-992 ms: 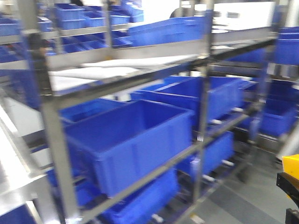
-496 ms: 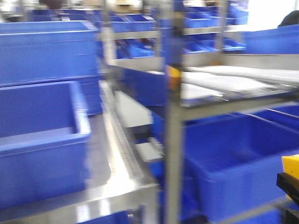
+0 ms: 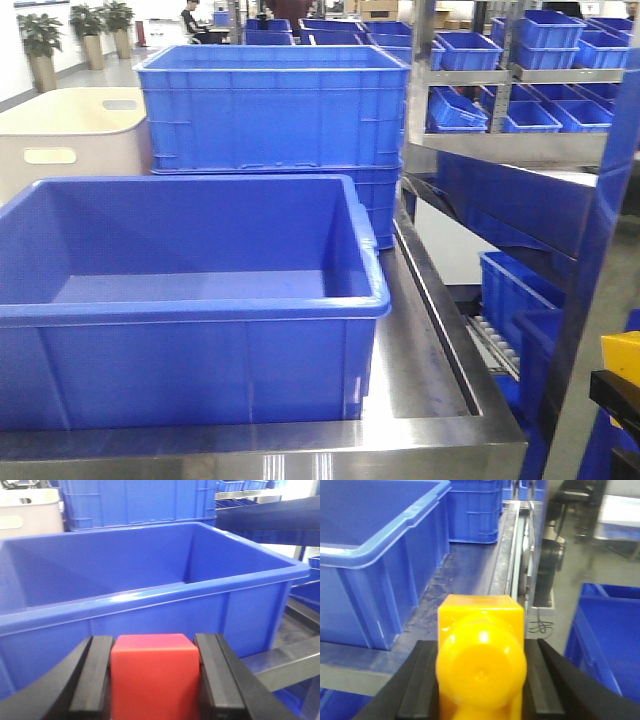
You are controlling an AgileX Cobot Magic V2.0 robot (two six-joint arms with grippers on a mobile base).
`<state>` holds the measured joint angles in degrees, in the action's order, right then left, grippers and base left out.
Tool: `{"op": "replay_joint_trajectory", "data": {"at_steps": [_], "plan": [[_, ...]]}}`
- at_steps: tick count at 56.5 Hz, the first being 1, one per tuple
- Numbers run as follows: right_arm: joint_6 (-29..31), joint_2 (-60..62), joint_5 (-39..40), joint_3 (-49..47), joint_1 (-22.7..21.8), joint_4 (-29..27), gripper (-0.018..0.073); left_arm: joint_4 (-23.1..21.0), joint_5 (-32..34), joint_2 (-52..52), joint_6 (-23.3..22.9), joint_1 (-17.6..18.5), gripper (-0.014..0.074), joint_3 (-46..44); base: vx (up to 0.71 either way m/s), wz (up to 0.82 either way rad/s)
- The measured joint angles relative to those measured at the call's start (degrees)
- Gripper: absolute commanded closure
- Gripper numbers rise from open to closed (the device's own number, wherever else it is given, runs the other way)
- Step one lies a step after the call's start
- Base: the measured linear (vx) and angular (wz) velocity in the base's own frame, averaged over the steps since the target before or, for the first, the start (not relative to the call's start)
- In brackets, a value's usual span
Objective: Pick red and yellow blocks into blue bin
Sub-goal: 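Drive the base to the shelf of blue bins holding both blocks, then extend both grippers over the large blue bin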
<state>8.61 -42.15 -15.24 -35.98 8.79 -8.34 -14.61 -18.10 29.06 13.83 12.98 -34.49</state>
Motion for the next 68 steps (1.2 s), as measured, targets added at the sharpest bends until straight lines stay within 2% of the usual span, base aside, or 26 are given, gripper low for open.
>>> {"op": "replay_joint_trajectory", "data": {"at_steps": [38,56,62,68], "plan": [[0.0,0.0,0.0,0.0,0.0,0.0,0.0569,0.0,0.0,0.0,0.0,0.0,0.0594,0.0,0.0,0.01],[1.29,-0.21,1.02,0.0,0.2,-3.03,0.0569,0.0,-0.05,0.0,0.0,0.0,0.0594,0.0,0.0,0.0],[5.85,-1.78,-0.47,-2.28,3.12,-3.03,0.0569,0.0,-2.19,0.0,0.0,0.0,0.0594,0.0,0.0,0.0],[10.32,-6.23,-1.31,-7.09,9.14,-3.03,0.0569,0.0,-2.42,0.0,-0.13,0.0,0.0594,0.0,0.0,0.0]]}}
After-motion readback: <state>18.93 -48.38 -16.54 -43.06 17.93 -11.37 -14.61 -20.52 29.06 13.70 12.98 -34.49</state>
